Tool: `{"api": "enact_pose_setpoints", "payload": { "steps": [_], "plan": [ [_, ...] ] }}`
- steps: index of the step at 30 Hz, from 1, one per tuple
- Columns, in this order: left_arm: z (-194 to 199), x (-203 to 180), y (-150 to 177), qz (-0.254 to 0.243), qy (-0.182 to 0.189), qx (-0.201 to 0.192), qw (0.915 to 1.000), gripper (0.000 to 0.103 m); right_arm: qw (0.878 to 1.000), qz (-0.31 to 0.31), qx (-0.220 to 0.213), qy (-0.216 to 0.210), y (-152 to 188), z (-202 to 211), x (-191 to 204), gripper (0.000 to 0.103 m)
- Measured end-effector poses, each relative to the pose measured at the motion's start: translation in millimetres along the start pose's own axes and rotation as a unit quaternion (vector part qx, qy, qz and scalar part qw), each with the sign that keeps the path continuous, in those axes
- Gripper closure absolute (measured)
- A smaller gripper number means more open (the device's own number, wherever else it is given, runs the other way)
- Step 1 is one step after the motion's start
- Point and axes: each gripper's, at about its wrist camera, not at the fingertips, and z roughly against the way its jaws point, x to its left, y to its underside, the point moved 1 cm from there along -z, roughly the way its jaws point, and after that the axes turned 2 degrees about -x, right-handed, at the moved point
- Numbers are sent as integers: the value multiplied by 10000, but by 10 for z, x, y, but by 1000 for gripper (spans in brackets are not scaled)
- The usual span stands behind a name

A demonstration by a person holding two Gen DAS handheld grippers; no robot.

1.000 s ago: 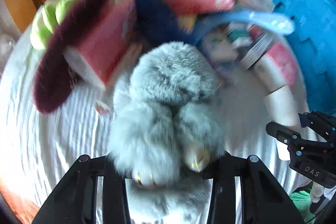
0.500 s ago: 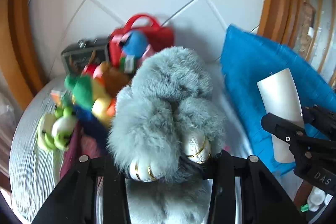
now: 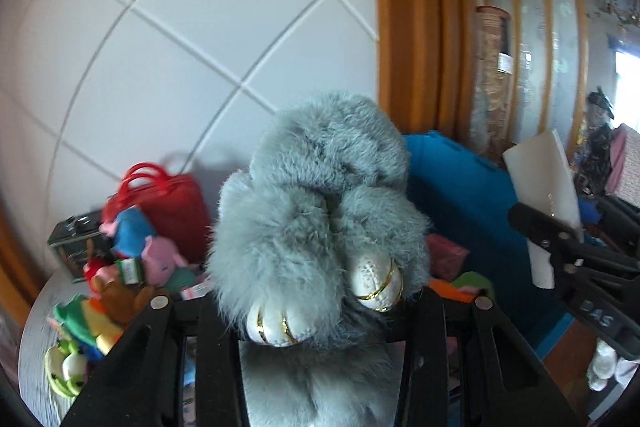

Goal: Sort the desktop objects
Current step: 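Lift the grey plush and white roller and carry both over the blue crate, then open both tools to drop the grey plush and roller into the crate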

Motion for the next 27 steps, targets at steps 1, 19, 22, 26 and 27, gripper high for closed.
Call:
{"api": "enact_pose_setpoints", "payload": {
  "steps": [1, 19, 22, 26, 27],
  "plan": [
    [-40, -138, -30, -29, 129, 16, 9999, 65, 9998, -34, 91, 143, 20, -66, -129, 58],
    [-1278, -1683, 259, -540, 813, 1650, 9815, 65, 9819, -251, 1597, 989, 869, -912, -1355, 58],
    [-1386, -1630, 280, -335, 969, 1970, 9750, 65, 9835, -261, 1502, 975, 844, -923, -1359, 58],
    [-1471, -1589, 337, -251, 907, 2199, 9710, 63, 9813, -309, 1626, 985, 830, -1058, -1423, 58],
    [-1477, -1571, 367, -242, 878, 2216, 9709, 63, 9807, -285, 1658, 998, 830, -1070, -1419, 58]
  ]
}}
